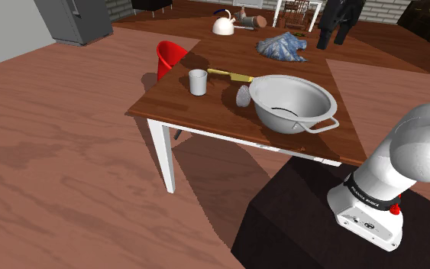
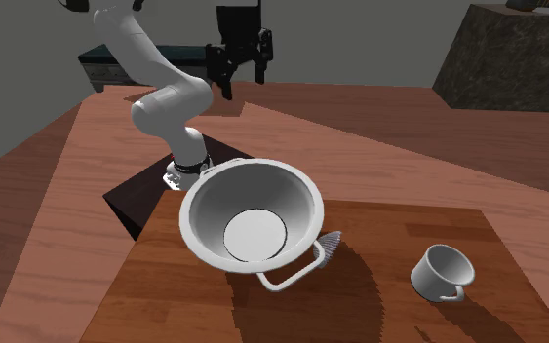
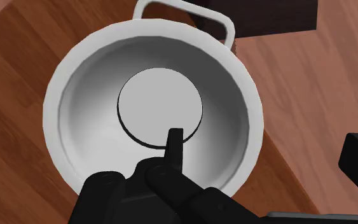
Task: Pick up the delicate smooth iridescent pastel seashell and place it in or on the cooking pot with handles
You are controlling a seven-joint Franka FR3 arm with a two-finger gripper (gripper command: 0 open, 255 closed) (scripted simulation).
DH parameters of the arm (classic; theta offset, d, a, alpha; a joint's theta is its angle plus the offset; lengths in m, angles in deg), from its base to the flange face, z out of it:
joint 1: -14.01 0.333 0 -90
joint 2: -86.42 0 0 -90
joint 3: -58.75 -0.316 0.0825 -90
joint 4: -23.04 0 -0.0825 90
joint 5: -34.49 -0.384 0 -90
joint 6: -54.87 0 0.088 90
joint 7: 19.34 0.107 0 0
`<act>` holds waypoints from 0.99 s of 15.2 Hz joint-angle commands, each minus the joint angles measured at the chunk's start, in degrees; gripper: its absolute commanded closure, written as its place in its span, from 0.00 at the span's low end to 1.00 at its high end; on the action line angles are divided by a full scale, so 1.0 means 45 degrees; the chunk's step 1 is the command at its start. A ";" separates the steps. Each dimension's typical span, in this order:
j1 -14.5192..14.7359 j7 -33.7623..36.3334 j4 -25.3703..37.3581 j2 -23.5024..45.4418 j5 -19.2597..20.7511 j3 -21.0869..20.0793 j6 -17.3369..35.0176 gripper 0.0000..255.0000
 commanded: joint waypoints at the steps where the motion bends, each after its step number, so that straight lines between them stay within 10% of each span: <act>1: 0.0000 0.0000 0.0000 0.0000 0.0000 0.0000 0.0000 0.00; 15: 0.1528 -0.7949 0.2284 0.6962 0.0448 0.2678 0.2543 0.00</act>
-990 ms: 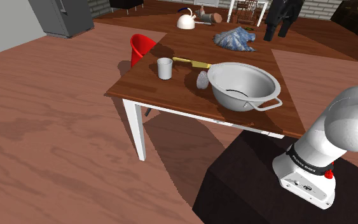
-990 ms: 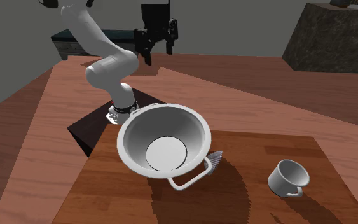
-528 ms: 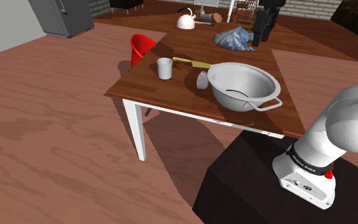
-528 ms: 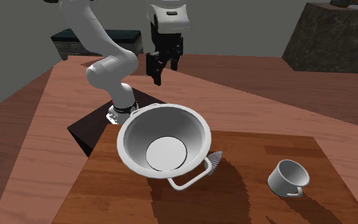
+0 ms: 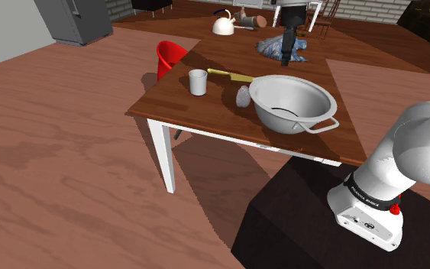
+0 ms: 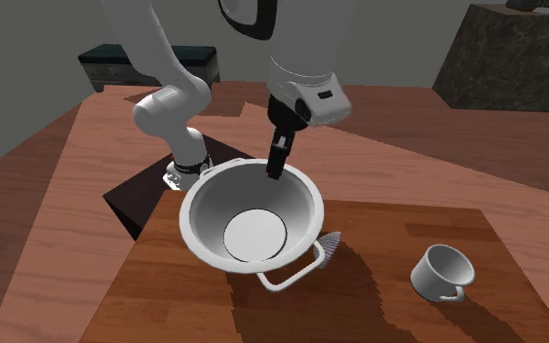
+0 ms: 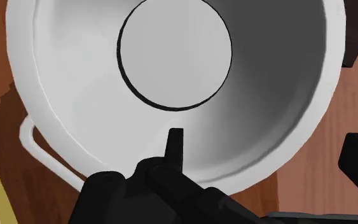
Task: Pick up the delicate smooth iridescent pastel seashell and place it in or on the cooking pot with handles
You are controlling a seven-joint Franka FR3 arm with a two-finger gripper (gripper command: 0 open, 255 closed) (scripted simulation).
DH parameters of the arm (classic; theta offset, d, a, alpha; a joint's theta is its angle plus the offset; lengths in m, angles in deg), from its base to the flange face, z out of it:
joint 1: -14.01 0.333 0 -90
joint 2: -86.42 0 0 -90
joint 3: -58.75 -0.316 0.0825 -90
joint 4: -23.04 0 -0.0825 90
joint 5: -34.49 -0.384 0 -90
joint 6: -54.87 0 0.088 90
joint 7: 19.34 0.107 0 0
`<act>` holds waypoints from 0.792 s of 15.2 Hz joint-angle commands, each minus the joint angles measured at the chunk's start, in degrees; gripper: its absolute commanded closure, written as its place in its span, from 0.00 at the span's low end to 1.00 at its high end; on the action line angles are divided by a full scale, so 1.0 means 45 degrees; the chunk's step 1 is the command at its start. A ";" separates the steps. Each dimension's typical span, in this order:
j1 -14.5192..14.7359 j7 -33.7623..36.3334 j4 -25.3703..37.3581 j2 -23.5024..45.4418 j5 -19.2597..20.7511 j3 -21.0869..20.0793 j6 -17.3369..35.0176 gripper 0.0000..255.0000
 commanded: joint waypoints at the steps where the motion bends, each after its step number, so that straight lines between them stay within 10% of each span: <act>1: 0.0169 -0.1177 0.0508 0.1185 -0.0114 0.0207 0.0346 0.00; 12: 0.0433 -0.6386 0.4337 0.7096 -0.0794 -0.0135 0.0765 0.00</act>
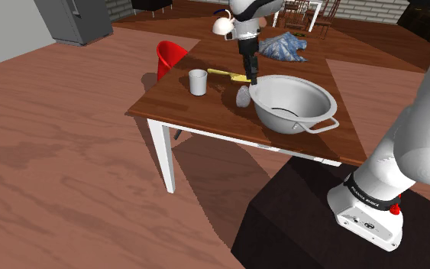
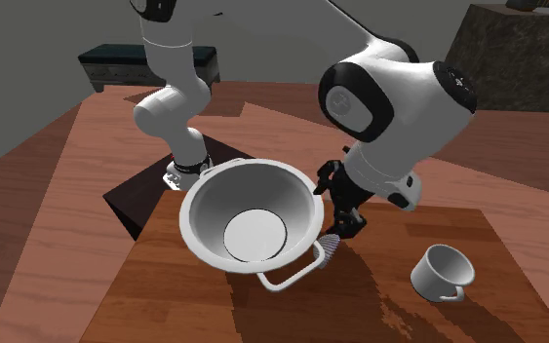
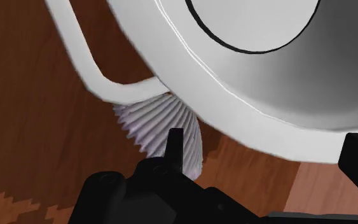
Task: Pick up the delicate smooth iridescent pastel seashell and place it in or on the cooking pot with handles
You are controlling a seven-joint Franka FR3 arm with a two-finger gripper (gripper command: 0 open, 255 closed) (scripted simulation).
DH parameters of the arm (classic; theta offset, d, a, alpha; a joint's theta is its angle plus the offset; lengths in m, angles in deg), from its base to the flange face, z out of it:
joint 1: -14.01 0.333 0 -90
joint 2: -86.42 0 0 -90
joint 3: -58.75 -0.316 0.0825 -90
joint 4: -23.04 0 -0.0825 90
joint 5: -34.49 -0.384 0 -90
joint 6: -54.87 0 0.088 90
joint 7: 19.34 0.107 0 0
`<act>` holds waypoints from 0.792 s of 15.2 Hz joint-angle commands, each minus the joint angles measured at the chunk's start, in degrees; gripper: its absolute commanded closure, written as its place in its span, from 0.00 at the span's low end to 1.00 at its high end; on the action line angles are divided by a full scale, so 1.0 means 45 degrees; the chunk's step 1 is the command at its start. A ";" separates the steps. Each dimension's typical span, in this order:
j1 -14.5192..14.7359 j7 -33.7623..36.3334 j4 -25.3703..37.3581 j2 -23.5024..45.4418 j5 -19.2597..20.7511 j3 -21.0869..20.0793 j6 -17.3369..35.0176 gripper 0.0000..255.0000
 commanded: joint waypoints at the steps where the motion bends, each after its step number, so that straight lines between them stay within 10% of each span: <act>1: -0.0012 -0.0881 0.0909 0.1163 -0.0075 -0.0197 -0.0014 0.00; 6: 0.0029 -0.2358 0.2616 0.3203 -0.0020 -0.0714 -0.0160 0.00; 12: 0.0058 -0.2362 0.1466 0.3108 -0.0020 -0.0720 0.0895 0.00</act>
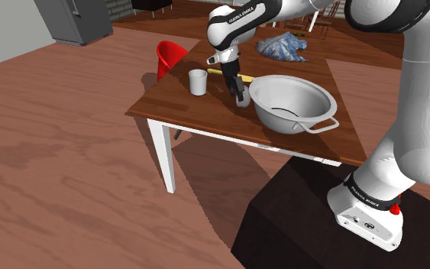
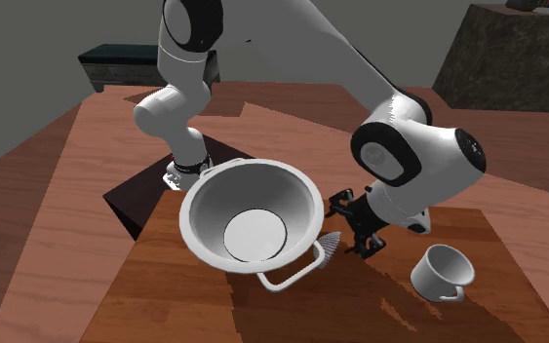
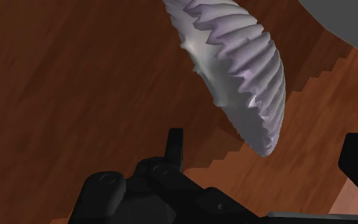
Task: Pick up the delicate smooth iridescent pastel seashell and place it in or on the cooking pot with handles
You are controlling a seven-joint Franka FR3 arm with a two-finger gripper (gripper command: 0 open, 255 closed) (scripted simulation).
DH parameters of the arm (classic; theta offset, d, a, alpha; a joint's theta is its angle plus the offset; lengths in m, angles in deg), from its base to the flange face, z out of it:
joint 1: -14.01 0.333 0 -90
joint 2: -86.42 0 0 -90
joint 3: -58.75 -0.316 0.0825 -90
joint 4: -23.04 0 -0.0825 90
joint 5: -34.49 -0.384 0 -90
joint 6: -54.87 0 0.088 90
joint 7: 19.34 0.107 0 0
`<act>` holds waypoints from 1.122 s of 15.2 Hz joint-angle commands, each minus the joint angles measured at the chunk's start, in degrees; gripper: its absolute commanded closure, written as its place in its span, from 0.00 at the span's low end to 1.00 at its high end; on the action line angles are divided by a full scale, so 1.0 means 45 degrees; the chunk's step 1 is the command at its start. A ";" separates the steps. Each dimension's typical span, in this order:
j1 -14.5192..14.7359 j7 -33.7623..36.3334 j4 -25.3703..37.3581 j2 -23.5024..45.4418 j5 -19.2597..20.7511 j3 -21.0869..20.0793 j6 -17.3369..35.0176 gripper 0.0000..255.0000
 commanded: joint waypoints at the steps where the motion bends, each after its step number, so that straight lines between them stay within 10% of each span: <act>1: -0.0004 -0.0030 -0.0492 -0.0034 0.0005 0.0006 0.0465 0.00; 9: -0.0004 -0.0029 -0.0492 -0.0035 0.0005 0.0006 0.0463 0.00; 10: -0.0004 -0.0029 -0.0492 -0.0035 0.0005 0.0006 0.0463 1.00; 17: -0.0004 -0.0030 -0.0492 -0.0035 0.0005 0.0006 0.0464 1.00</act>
